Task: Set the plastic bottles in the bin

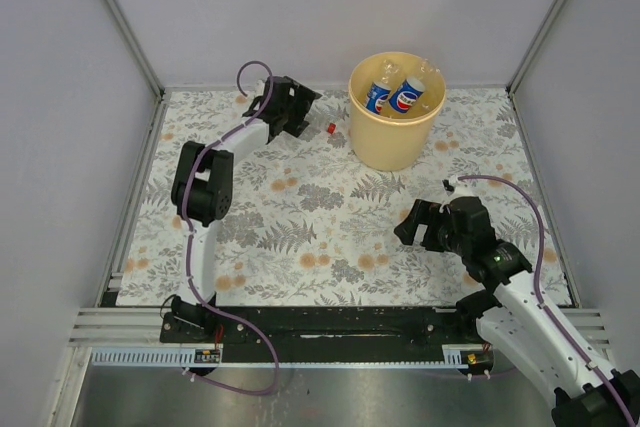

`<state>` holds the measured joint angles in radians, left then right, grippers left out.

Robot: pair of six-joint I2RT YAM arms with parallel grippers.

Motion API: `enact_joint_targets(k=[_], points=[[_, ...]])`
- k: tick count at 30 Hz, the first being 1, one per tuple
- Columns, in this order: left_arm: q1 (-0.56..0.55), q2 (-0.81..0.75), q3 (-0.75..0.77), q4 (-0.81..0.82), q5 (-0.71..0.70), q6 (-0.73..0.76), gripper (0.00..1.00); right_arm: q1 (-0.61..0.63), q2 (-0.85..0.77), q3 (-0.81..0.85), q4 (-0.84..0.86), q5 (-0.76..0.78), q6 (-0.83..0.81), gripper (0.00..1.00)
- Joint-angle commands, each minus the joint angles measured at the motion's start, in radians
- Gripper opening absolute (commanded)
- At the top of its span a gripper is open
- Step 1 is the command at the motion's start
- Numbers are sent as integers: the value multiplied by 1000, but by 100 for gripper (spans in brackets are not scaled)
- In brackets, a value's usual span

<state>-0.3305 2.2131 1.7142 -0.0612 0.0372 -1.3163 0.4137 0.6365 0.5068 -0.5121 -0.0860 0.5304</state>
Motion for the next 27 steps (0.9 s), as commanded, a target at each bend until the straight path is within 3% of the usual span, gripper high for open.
enact_joint_targets(k=[1,12,16,21,24,27], points=[[27,28,59,-23,-63,-86,98,7,-6,16,32,-18,-20,99],[28,99,134,-84,-68,-69,98,7,40,33,40,-32,-32,99],[34,146,153,-37,-43,-103,98,7,37,30,46,-34,-33,99],[36,232,264,-86,-42,-109,94,7,43,29,40,-44,-32,99],[35,267,314,-149,-59,-116,86,7,31,26,37,-37,-27,99],[36,260,295,-157,-66,-123,72,7,22,27,27,-32,-27,99]])
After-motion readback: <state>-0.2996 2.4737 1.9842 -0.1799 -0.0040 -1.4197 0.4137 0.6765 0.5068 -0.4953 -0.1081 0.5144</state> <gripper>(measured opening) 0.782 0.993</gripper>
